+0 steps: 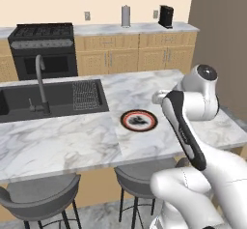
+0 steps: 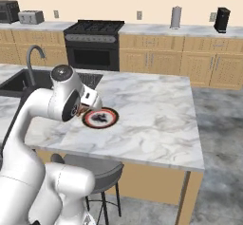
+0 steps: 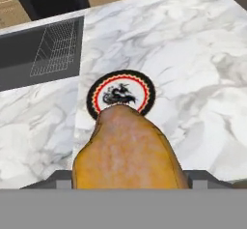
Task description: Take the chicken drumstick from the fridge and place it on the digital scale on the counter by the fridge. Wait a few seconds for a reading, then move it to the plate on the dining counter.
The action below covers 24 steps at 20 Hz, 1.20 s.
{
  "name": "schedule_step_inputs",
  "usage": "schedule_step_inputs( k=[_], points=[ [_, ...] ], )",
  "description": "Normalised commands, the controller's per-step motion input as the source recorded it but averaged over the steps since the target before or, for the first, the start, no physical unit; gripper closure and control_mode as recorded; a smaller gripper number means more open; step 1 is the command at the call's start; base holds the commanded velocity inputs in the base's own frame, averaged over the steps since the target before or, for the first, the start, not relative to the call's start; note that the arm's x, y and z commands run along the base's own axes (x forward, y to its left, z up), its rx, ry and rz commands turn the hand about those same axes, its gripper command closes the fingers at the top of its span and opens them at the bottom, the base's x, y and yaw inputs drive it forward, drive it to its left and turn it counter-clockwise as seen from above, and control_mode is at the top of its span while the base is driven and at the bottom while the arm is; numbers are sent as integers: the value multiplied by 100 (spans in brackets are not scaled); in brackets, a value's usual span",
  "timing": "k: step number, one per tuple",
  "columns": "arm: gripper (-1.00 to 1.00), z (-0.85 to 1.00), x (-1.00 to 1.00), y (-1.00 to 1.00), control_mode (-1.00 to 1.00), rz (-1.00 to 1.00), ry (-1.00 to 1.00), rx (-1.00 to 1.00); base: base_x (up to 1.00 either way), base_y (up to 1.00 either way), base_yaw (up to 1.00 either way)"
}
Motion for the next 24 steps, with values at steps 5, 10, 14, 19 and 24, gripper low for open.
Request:
schedule_step_inputs(
  k=[5,10,14,19,24],
  points=[
    [100,-91,100,11,-100,5,23,-2,0,0,0],
    [100,-93,100,19,-100,5,8,-4,0,0,0],
    [100,-63,95,1,-100,6,0,-1,0,0,0],
    [100,-61,89,0,-100,4,0,0,0,0,0],
    [100,-54,80,0,-100,2,3,0,0,0,0]
  ],
)
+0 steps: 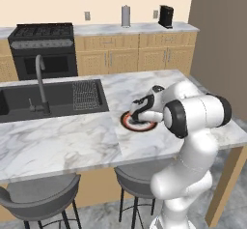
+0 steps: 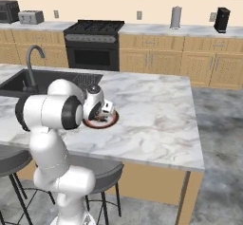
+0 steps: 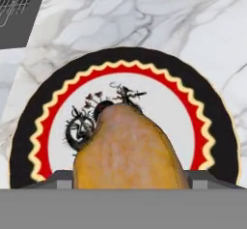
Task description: Take the chicken drumstick from the fridge and place it on the digital scale on the counter by the fridge. Wait a few seconds for a reading, then move it to the plate on the dining counter.
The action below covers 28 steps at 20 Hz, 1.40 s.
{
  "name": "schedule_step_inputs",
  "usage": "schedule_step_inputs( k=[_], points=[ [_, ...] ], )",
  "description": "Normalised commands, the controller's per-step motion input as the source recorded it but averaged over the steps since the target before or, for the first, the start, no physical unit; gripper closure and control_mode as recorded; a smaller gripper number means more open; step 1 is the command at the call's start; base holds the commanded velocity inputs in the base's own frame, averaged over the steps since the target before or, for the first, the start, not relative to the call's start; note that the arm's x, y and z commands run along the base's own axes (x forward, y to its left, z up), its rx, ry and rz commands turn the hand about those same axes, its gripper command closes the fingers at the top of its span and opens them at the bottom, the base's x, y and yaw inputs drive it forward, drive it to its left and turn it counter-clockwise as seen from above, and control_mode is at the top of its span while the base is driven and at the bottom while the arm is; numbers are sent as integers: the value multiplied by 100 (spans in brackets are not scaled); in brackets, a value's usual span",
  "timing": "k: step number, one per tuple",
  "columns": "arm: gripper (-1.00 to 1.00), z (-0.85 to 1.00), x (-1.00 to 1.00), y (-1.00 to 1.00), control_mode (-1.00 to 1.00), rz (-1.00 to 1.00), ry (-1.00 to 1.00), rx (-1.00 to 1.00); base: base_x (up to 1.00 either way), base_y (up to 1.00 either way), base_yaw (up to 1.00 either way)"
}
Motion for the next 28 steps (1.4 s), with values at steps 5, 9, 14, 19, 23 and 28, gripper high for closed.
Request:
schedule_step_inputs(
  k=[5,9,14,19,23,28],
  points=[
    [100,-31,42,0,-100,1,1,0,0,0,0],
    [-100,-23,30,8,-100,0,2,-3,0,0,0],
    [-100,-17,43,10,-100,0,3,-2,0,0,0],
    [-100,33,-2,3,-100,0,-8,0,0,0,0],
    [-100,100,-81,0,-100,0,-26,0,0,0,0],
    [-100,100,-100,-5,-100,0,-27,0,0,0,0]
  ],
)
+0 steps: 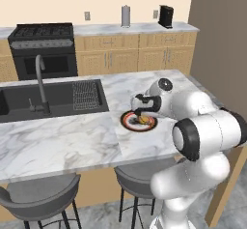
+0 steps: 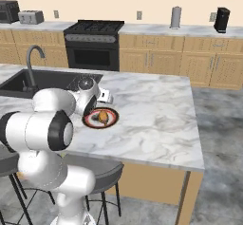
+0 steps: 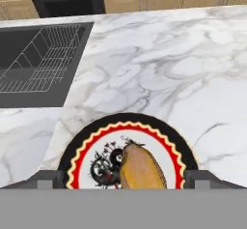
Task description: Take the chicken drumstick from the fridge and place it on the digital scale on the counter by the fridge. Wait a few seconds for a reading, then move it to the plate on the dining counter.
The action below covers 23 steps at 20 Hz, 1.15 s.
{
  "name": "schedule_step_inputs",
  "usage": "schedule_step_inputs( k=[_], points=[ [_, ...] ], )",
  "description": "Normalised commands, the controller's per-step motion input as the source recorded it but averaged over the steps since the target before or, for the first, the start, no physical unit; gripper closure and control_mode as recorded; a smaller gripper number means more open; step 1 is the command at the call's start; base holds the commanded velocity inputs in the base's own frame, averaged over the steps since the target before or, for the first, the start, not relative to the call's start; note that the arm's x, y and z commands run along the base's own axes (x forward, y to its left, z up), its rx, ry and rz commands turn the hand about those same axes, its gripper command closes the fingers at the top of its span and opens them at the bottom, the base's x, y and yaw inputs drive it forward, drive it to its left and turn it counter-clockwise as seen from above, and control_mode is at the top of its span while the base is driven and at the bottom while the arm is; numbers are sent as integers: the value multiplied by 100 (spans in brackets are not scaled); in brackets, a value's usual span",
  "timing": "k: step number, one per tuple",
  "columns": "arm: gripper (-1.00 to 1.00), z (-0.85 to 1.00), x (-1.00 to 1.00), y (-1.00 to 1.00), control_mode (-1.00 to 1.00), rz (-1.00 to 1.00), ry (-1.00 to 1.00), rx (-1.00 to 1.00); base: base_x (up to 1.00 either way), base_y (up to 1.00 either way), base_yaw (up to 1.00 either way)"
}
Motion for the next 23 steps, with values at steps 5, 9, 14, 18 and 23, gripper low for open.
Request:
schedule_step_inputs(
  k=[5,9,14,18,23],
  points=[
    [-100,100,-100,-20,-100,0,-2,0,0,0,0],
    [-100,100,-100,-3,-100,0,10,0,0,0,0],
    [-100,81,-100,2,-100,0,29,0,0,0,0],
    [-100,14,-100,26,-100,0,42,-1,0,0,0],
    [-100,-22,-100,75,-100,2,21,-6,0,0,0]
  ],
)
